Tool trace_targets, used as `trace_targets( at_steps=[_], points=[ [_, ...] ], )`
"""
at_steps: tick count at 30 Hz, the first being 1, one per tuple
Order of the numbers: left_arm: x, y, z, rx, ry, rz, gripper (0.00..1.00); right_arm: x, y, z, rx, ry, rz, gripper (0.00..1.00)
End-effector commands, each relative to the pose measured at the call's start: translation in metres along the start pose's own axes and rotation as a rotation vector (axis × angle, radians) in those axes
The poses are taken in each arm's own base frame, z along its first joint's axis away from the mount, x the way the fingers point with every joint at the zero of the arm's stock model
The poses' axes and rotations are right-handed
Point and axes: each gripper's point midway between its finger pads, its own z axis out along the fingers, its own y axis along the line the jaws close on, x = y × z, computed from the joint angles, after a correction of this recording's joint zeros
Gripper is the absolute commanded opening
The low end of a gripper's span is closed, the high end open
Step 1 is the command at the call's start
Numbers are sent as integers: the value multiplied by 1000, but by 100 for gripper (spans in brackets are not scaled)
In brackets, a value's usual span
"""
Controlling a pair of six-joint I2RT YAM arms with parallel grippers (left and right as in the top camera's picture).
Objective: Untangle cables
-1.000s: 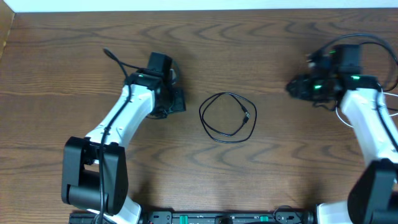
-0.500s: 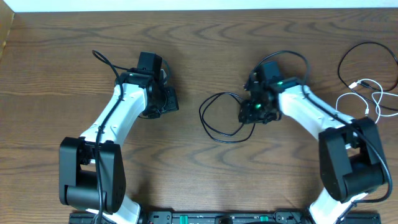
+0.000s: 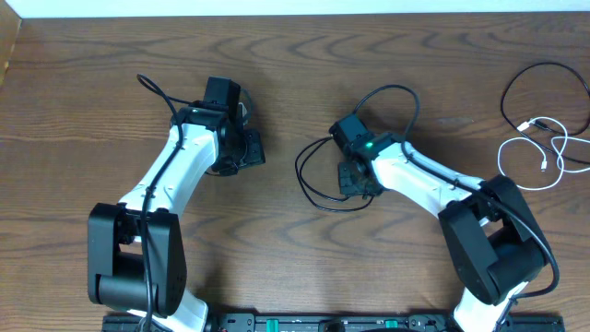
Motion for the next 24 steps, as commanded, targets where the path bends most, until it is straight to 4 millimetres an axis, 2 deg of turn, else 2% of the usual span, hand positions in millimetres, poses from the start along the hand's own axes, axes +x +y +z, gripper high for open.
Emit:
trace_targets(
  at_steps=[1,3,4,8,10,16,17,18,19,21,22,24],
  points=[
    [2,5,3,-19,10,-9,53,12,2,13,41,28,3,20],
    [2,5,3,-19,10,-9,53,13,3,13,40,28,-2,5],
    [2,5,3,-19,10,-9,53,13,4,12,40,28,-3,1],
    [3,6,3,-20,14,-10,53,7,-2,5,39,22,16,1],
    [4,6,3,-21,18,-10,53,-8,-9,-14,19,-11,-23,1],
    [4,6,3,-21,17,-10,53,-54,-34,-95,-36,-176,-21,1],
    [4,6,3,-21,17,-10,53,-66,-44,-119,-55,-246,15,1],
    [4,6,3,-21,17,-10,53,-72,-50,-131,-63,-283,34,1],
    [4,6,3,-21,17,-10,53,-81,-61,-153,-78,-356,70,1],
    [4,6,3,-21,17,-10,53,-90,-77,-176,-85,-436,115,1],
    [4,6,3,-21,17,-10,53,-96,-94,-194,-80,-497,157,1],
    [4,6,3,-21,17,-10,53,-99,-115,-211,-66,-549,188,1]
  ],
)
